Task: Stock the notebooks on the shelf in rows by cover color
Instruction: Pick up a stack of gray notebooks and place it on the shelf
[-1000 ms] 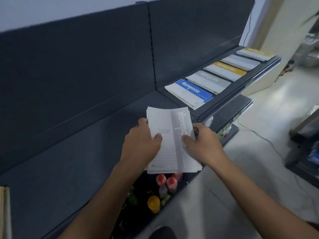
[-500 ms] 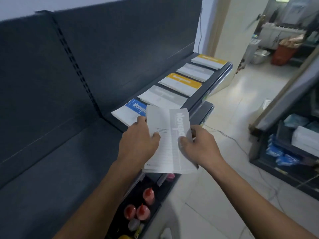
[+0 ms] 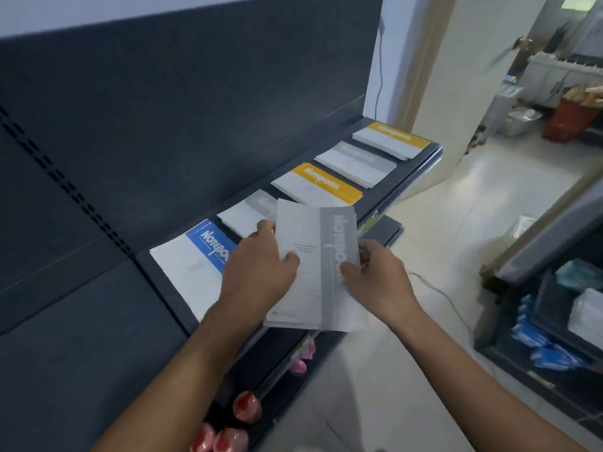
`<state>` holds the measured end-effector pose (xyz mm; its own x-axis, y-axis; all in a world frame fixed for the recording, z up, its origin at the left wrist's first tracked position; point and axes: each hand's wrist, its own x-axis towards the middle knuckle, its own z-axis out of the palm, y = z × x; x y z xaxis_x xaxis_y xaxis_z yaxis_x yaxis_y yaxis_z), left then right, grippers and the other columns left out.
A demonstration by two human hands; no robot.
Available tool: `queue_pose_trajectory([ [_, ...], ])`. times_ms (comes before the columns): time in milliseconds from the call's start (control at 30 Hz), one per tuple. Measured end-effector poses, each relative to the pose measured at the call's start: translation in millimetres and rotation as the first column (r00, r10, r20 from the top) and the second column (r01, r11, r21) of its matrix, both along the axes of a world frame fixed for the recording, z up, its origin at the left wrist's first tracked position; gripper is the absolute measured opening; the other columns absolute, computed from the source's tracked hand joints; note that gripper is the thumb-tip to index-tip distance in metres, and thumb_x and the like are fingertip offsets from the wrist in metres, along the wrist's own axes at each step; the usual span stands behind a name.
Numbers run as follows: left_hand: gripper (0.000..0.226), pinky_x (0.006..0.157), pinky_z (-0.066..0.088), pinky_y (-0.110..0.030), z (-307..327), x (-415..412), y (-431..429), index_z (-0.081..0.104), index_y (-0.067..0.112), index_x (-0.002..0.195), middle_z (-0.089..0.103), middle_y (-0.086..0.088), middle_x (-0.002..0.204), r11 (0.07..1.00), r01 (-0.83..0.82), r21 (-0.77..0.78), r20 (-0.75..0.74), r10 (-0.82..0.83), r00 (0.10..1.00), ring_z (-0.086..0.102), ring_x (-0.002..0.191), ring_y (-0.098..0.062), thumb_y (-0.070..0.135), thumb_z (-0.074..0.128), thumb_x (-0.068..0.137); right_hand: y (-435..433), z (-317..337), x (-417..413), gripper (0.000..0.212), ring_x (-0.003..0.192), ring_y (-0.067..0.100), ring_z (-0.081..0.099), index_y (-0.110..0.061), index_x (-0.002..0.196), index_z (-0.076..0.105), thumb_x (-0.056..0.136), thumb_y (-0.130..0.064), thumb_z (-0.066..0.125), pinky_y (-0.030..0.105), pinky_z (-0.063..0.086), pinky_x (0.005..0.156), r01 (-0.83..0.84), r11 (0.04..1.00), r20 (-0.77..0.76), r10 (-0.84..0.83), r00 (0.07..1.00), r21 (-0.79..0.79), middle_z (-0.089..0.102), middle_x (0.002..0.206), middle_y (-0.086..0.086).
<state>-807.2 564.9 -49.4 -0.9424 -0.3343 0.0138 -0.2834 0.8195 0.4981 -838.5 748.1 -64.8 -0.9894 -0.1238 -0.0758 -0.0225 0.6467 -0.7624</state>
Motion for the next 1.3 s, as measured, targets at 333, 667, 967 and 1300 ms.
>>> queue_pose_trajectory([
  [333,0.05,0.078,0.052,-0.037,-7.0,-34.3,52.5,0.044,0.02,0.134,0.065,0.0,0.115,0.948,-0.306,0.09,0.007,0.307,0.952,0.06,0.097,-0.021,0.036,0.063,0.091,34.6,-7.1,-84.9,0.037,0.096,0.016,0.059,-0.03,0.127,0.061,0.091,-0.019,0.058,0.031,0.046,0.076,-0.288,0.957,0.036,0.287,0.957,0.018,0.064,0.11,-0.008],
  [667,0.06,0.077,0.04,-0.03,-21.4,-78.8,25.4,0.04,0.023,0.141,0.057,-0.001,0.125,0.849,-0.519,0.1,0.004,0.521,0.854,0.056,0.105,-0.023,0.039,0.065,0.089,-16.5,-13.1,-166.2,0.048,0.075,0.015,0.065,-0.029,0.14,0.056,0.094,-0.013,0.055,0.028,0.049,0.054,-0.493,0.87,0.068,0.492,0.868,0.004,0.067,0.086,-0.002],
  [967,0.056,0.077,0.036,-0.028,-39.1,-106.7,-9.0,0.04,0.019,0.141,0.054,-0.006,0.128,0.781,-0.62,0.076,0.025,0.62,0.784,0.055,0.108,-0.024,0.035,0.063,0.093,-76.4,-27.2,-210.8,0.04,0.076,0.031,0.065,-0.021,0.128,0.063,0.09,-0.012,0.059,0.045,0.054,0.063,-0.565,0.823,0.043,0.563,0.825,0.061,0.067,0.086,0.012],
  [1300,0.049,0.085,0.05,-0.034,-56.8,-126.7,-33.0,0.044,0.016,0.136,0.055,-0.007,0.125,0.746,-0.665,0.027,0.078,0.662,0.746,0.059,0.108,-0.025,0.026,0.065,0.094,-126.9,-60.7,-244.7,0.041,0.072,0.017,0.061,-0.03,0.124,0.064,0.085,-0.021,0.055,0.027,0.039,0.053,-0.649,0.732,0.08,0.648,0.757,0.206,0.065,0.087,0.002],
])
